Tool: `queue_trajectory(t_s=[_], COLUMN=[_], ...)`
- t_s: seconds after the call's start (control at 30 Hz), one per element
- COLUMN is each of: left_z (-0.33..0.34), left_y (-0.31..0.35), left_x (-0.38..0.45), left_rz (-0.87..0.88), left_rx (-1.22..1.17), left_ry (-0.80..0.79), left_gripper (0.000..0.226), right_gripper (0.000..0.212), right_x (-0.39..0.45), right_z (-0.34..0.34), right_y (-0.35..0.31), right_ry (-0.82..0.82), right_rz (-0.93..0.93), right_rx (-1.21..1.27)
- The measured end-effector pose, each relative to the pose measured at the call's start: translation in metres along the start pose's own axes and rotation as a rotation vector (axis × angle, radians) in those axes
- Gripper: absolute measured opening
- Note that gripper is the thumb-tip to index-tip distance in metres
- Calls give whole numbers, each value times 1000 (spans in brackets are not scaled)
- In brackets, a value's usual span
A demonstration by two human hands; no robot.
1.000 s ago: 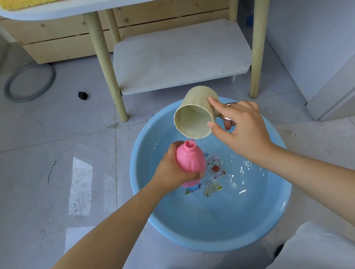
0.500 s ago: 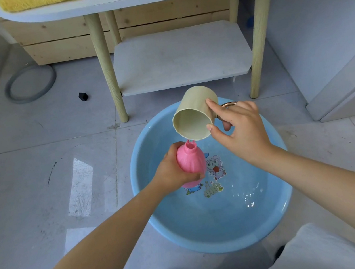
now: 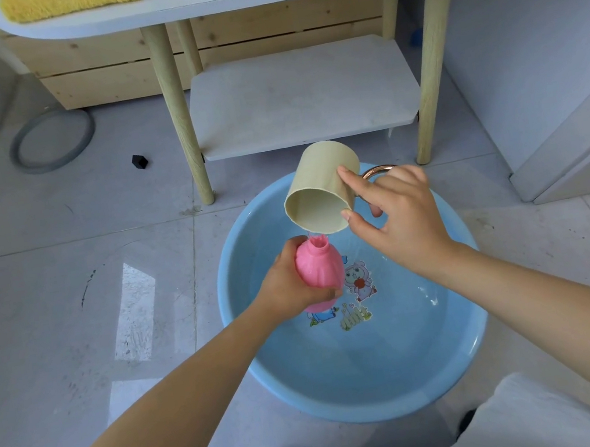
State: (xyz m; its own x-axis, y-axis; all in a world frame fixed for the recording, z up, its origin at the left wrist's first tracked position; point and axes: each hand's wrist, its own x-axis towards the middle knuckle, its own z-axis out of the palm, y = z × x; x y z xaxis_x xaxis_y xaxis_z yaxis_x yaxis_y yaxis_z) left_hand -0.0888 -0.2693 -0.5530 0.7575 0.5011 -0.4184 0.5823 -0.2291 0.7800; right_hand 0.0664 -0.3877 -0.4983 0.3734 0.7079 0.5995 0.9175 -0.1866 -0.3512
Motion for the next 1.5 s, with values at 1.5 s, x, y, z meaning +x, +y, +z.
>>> queue_trajectory(t_s=[1.5], left_z=[0], left_y=[-3], left_x=[1], left_rz=[-4], left_rx=[-5], left_ry=[35], left_gripper=[87], right_gripper=[44], right_x=[2], right_z=[-5], right_y=[-3], right_ry=[-21], right_rz=[-161], right_rx=[-79])
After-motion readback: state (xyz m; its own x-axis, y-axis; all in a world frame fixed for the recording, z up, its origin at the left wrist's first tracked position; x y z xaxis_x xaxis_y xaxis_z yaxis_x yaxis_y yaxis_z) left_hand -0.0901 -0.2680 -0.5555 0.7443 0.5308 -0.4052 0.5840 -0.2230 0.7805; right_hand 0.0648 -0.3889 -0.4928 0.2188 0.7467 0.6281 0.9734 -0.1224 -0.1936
